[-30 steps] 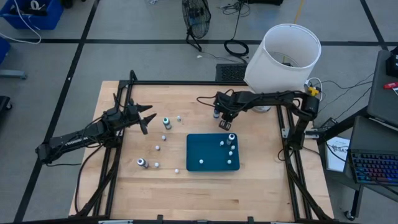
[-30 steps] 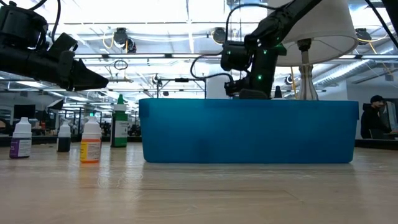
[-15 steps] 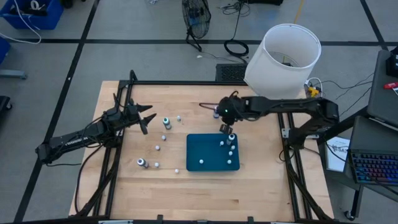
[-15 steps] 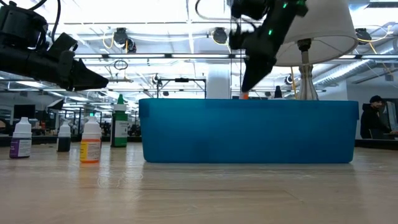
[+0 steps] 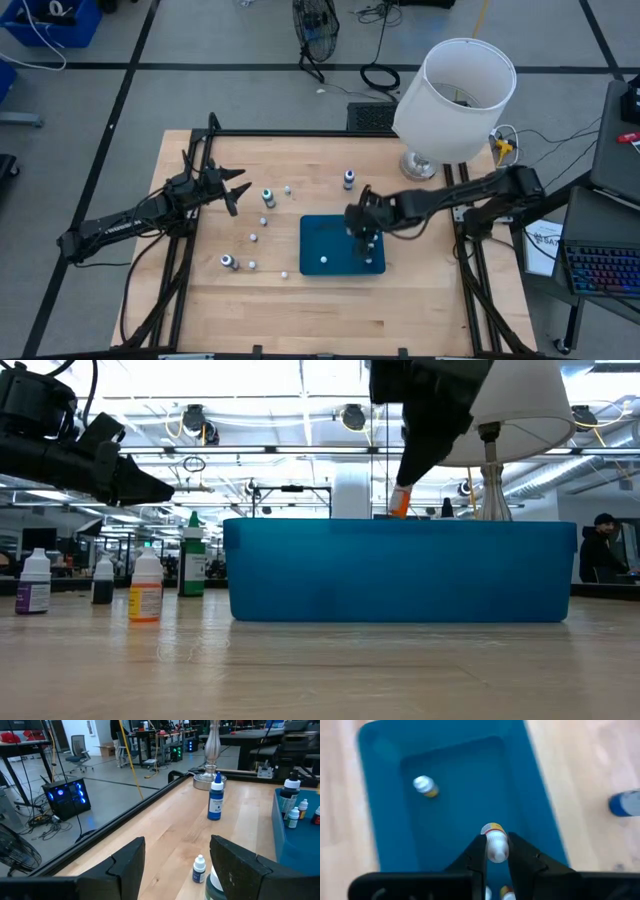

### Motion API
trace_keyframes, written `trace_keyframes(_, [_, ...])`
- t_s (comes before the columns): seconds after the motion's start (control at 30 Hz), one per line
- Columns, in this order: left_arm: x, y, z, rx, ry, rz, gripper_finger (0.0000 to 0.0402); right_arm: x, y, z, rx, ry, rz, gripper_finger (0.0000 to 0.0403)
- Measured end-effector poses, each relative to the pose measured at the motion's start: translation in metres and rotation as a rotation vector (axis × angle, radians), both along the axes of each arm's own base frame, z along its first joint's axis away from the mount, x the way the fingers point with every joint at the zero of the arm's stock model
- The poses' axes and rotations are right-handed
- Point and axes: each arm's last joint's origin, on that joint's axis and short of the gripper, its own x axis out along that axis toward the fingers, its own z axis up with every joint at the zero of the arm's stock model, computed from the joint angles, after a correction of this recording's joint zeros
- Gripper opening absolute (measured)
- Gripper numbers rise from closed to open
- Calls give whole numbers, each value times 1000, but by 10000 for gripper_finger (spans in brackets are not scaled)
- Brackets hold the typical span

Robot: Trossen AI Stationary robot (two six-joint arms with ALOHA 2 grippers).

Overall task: Pick & Place food coloring
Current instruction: Put the small orange food coloring bottle into the blue bin

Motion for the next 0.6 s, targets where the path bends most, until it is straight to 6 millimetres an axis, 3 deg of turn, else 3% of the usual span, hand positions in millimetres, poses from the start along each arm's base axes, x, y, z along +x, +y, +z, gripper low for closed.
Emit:
trace_keyframes(0.23, [0,0,0,0,0,0,225,14,35,-3,5,49,68,40])
trace_keyframes(0.4, [0,0,0,0,0,0,225,11,33,-21,-8,199,17,40])
trace_keyframes(0.6, [0,0,0,0,1,0,225,20,35,-38,35,232,31,40])
